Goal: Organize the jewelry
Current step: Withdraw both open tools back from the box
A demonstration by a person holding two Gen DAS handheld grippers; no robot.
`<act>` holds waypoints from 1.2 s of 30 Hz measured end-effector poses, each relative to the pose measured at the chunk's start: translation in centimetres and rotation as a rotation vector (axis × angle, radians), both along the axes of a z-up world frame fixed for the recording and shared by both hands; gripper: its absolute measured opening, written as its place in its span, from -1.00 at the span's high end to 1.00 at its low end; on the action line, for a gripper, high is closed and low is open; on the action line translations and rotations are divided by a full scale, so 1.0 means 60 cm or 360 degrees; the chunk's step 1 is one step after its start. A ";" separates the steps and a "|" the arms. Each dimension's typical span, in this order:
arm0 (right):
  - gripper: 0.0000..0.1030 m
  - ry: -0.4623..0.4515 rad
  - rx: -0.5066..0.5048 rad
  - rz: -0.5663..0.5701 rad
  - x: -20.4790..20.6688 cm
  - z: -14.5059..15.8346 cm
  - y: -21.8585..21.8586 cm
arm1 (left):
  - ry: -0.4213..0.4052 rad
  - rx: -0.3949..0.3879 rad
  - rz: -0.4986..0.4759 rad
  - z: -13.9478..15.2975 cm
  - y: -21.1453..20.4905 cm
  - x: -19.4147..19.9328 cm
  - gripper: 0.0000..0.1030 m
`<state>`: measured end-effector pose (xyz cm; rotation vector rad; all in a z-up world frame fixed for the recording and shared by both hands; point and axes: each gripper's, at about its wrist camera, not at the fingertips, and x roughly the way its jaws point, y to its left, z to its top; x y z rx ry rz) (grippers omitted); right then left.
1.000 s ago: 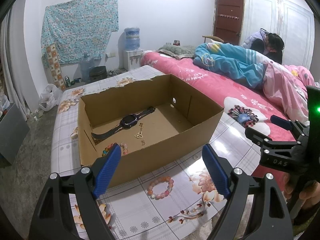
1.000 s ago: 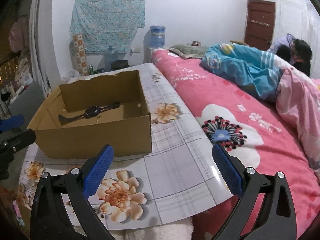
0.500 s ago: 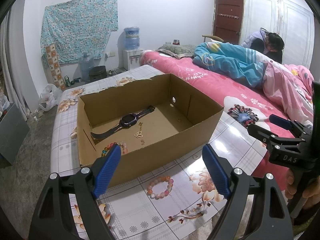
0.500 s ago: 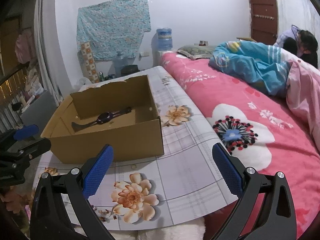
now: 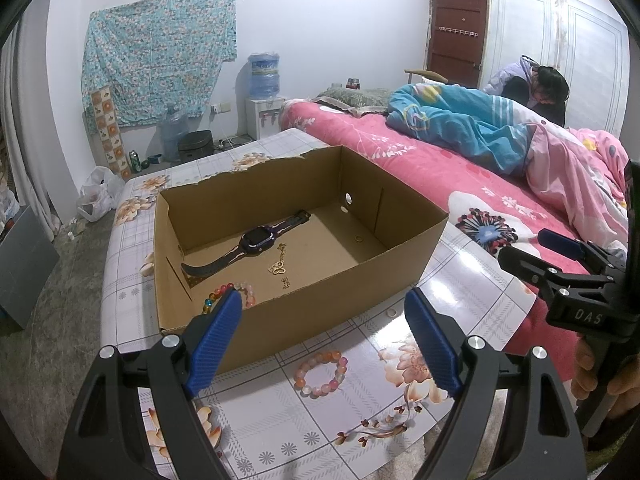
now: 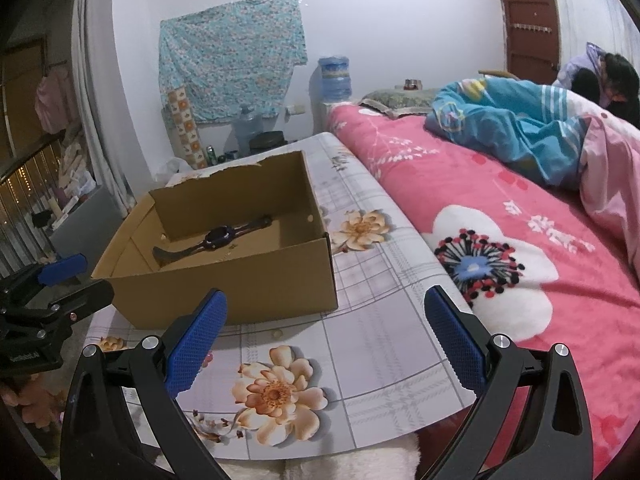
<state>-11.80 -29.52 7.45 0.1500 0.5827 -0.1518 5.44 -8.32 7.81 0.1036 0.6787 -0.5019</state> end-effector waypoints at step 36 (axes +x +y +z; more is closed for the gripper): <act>-0.84 0.0161 0.0058 0.0079 -0.028 -0.065 -0.015 | -0.0030 -0.0026 0.0102 -0.037 0.085 -0.043 -0.58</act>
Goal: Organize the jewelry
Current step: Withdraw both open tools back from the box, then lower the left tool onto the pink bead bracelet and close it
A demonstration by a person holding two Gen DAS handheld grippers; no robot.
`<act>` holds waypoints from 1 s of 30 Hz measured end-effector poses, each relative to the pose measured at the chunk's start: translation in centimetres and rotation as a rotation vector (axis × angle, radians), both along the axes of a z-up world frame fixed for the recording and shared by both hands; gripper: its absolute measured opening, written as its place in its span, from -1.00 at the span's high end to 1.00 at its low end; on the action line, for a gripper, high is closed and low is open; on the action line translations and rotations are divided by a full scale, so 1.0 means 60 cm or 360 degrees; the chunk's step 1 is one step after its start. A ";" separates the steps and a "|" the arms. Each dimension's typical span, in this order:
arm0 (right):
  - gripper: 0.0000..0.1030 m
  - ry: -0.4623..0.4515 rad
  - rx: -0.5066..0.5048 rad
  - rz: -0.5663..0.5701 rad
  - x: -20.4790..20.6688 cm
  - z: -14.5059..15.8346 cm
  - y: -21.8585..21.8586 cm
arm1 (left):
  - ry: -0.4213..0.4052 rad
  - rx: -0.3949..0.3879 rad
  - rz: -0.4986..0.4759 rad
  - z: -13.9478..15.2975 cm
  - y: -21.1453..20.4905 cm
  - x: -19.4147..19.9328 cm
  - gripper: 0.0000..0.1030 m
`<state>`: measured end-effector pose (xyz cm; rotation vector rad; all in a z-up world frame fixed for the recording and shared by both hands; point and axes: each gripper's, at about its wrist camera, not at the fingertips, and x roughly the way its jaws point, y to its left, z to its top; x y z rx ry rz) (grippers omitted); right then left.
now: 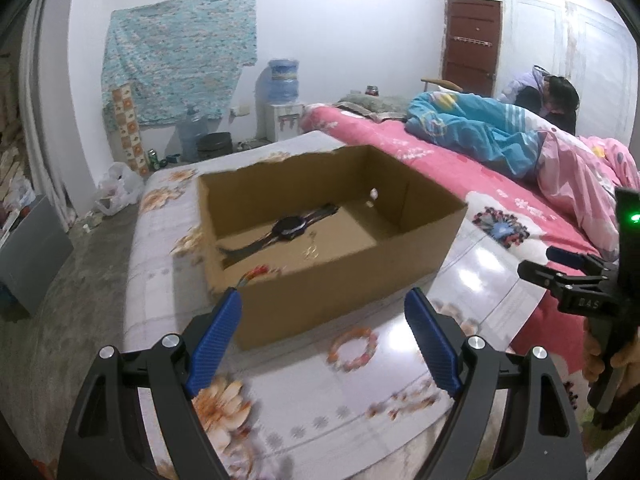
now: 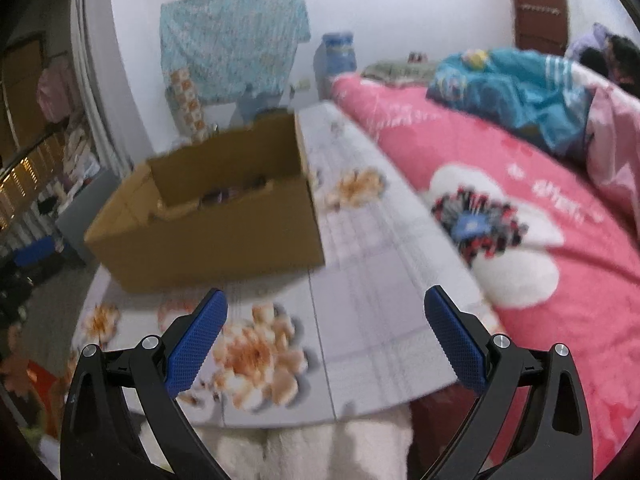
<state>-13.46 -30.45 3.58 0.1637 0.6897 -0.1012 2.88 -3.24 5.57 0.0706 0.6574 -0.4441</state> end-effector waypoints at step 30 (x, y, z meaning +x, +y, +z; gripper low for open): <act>-0.78 0.0241 0.0130 0.0249 0.040 -0.072 0.075 | 0.0295 0.0271 -0.0483 -0.149 -0.068 0.032 0.35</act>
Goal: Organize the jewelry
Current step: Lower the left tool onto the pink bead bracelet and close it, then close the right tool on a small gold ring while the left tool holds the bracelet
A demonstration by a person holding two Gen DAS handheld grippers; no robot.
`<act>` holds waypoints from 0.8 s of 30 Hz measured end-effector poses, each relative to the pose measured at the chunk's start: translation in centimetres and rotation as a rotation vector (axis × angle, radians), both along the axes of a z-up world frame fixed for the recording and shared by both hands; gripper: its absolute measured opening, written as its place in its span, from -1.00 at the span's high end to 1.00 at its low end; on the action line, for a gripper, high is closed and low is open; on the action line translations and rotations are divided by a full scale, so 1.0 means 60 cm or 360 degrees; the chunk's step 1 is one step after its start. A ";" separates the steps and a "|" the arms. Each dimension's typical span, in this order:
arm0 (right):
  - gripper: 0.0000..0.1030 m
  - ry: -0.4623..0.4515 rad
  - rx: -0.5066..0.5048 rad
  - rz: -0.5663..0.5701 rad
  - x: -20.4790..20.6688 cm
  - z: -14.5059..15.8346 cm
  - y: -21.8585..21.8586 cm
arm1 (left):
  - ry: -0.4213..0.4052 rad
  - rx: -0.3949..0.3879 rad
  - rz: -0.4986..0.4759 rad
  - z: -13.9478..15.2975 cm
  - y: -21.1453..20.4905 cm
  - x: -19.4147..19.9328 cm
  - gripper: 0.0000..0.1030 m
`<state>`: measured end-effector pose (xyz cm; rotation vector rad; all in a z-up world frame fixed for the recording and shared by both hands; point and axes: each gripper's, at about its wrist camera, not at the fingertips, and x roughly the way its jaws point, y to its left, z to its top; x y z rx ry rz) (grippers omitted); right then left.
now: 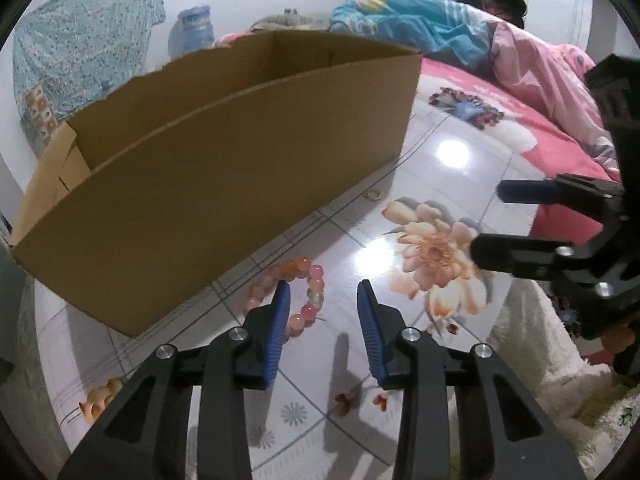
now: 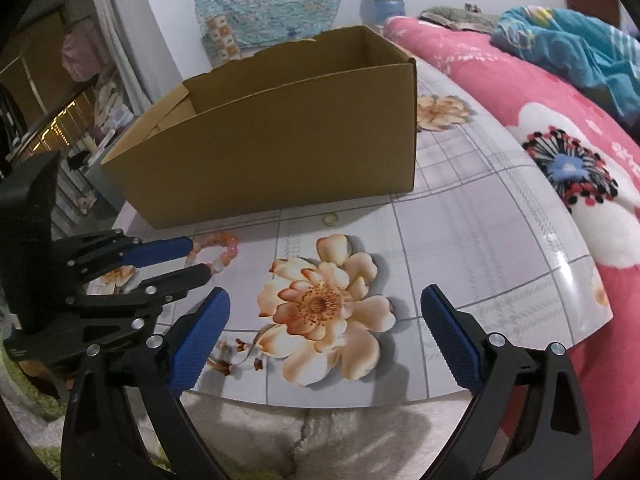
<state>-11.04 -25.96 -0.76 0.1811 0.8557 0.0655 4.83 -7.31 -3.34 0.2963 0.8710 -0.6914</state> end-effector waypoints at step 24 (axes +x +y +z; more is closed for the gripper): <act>-0.55 -0.0048 0.0108 -0.0090 -0.009 0.007 -0.028 | 0.0032 0.0103 0.0089 -0.017 0.026 0.020 0.82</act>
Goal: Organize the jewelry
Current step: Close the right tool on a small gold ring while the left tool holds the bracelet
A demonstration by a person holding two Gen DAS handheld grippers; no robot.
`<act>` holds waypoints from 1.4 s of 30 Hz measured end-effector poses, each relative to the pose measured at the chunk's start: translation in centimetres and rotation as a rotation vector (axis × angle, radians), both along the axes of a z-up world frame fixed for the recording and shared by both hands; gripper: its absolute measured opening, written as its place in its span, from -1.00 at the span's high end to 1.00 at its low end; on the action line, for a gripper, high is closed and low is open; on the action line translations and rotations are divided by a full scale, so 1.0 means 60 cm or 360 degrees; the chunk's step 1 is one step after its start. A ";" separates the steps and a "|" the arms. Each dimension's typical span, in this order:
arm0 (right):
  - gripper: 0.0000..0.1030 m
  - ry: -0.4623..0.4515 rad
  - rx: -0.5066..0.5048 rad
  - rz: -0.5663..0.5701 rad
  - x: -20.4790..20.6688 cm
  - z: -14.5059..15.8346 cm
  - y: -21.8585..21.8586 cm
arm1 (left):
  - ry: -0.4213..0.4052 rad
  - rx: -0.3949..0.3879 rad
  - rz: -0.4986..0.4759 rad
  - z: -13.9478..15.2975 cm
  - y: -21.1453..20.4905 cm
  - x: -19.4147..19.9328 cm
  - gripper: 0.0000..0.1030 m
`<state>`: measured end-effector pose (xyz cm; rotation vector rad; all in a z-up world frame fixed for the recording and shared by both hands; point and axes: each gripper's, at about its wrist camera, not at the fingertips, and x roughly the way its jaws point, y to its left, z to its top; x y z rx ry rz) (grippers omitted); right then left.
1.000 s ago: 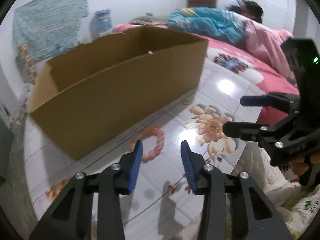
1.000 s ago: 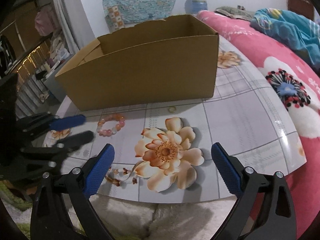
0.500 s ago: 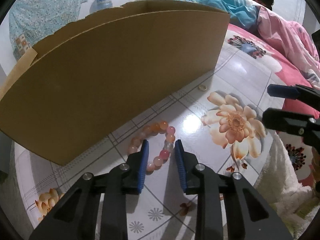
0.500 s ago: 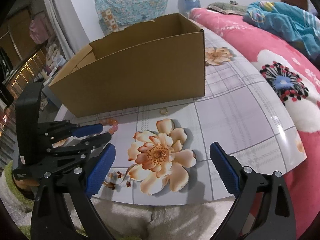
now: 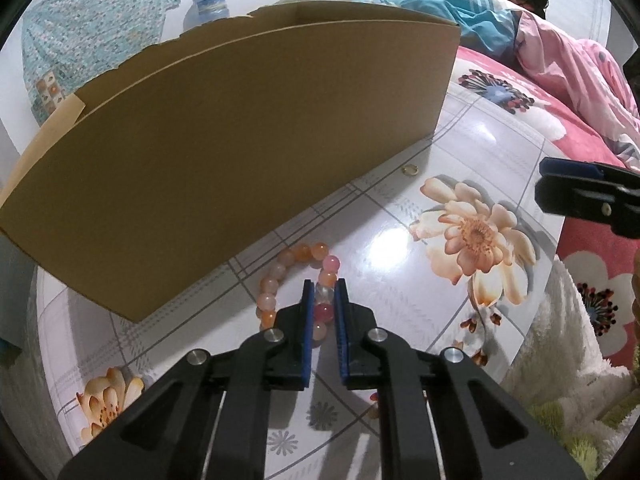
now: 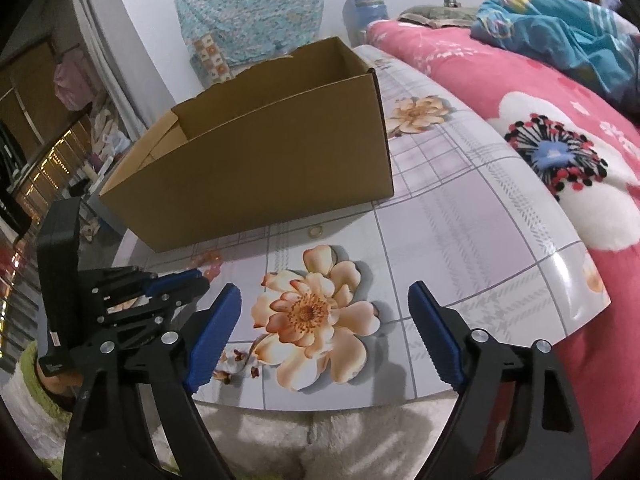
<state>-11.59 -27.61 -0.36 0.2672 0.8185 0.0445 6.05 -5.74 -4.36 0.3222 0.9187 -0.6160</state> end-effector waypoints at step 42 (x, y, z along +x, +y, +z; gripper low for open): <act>0.70 0.0131 -0.0424 0.0296 0.155 -0.047 0.066 | 0.0048 -0.0109 0.0048 -0.006 -0.016 0.013 0.81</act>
